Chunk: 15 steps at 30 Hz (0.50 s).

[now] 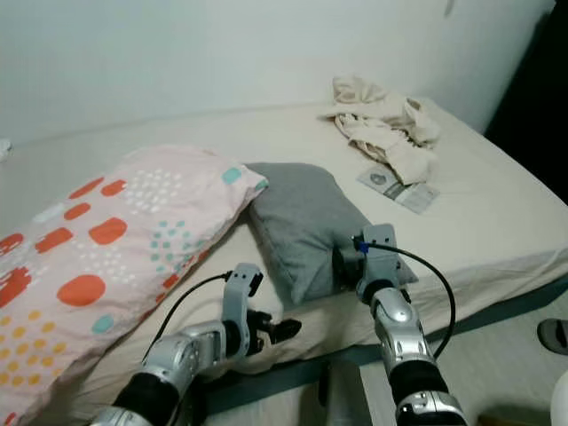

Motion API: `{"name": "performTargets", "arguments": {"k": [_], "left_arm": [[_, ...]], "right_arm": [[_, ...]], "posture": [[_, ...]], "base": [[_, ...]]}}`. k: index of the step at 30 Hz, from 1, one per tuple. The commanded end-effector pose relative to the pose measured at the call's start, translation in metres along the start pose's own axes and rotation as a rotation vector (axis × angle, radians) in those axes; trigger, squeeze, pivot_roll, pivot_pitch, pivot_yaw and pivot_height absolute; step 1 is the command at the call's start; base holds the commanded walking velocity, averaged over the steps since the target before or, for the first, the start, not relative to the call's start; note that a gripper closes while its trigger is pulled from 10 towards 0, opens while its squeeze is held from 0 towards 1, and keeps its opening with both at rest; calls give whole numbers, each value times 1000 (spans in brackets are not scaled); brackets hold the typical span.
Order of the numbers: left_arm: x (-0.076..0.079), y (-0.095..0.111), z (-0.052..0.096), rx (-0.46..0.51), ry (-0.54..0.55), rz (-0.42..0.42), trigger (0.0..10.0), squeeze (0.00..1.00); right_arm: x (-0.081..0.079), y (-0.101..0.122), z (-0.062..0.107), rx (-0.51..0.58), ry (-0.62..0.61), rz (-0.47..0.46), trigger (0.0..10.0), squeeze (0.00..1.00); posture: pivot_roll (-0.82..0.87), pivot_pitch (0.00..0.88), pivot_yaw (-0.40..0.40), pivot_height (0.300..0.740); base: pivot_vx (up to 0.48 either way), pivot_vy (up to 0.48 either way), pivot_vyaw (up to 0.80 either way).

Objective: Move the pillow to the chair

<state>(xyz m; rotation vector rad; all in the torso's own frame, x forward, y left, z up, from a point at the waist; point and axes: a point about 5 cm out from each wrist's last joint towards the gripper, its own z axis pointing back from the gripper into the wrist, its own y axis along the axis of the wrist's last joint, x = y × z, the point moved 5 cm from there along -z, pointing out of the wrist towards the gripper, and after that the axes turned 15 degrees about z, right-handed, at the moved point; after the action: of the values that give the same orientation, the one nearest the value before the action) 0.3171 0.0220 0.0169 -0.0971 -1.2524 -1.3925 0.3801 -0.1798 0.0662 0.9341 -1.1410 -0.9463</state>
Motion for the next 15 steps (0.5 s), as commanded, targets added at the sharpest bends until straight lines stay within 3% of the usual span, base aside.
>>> {"name": "performTargets", "arguments": {"k": [1,6,7,8,10,12,13,15], "left_arm": [[3,4,0,20,-25,93,10000,0],[4,8,5,36,-61,145,10000,0],[-4,3,10,21,-36,44,10000,0],[-6,1,11,16,-29,17,10000,0],[-12,-1,17,15,-25,34,10000,0],[-13,-2,18,16,-25,43,10000,0],[-17,-4,23,6,-24,49,10000,0],[-21,-2,28,10,-14,23,10000,0]], "right_arm": [[1,-6,-1,-49,-1,6,10000,0],[-20,-17,2,-96,57,35,10000,0],[-36,-11,0,-76,100,2,10000,0],[-40,-9,0,-71,111,-8,10000,0],[-64,5,0,-35,208,-99,10000,0],[-72,10,1,-23,243,-141,10000,0],[-89,24,7,24,348,-197,10000,0],[-99,35,18,54,457,-188,10000,0]], "posture": [[-112,103,-38,582],[-109,103,-38,582],[-110,101,-36,582],[-110,101,-36,582],[-110,102,-35,582],[-108,102,-34,582],[-102,102,-37,582],[-101,102,-39,582]], "base": [[0,0,0],[0,0,0],[0,0,0],[0,0,0],[0,0,0],[0,0,0],[0,0,0],[0,0,0]]}}
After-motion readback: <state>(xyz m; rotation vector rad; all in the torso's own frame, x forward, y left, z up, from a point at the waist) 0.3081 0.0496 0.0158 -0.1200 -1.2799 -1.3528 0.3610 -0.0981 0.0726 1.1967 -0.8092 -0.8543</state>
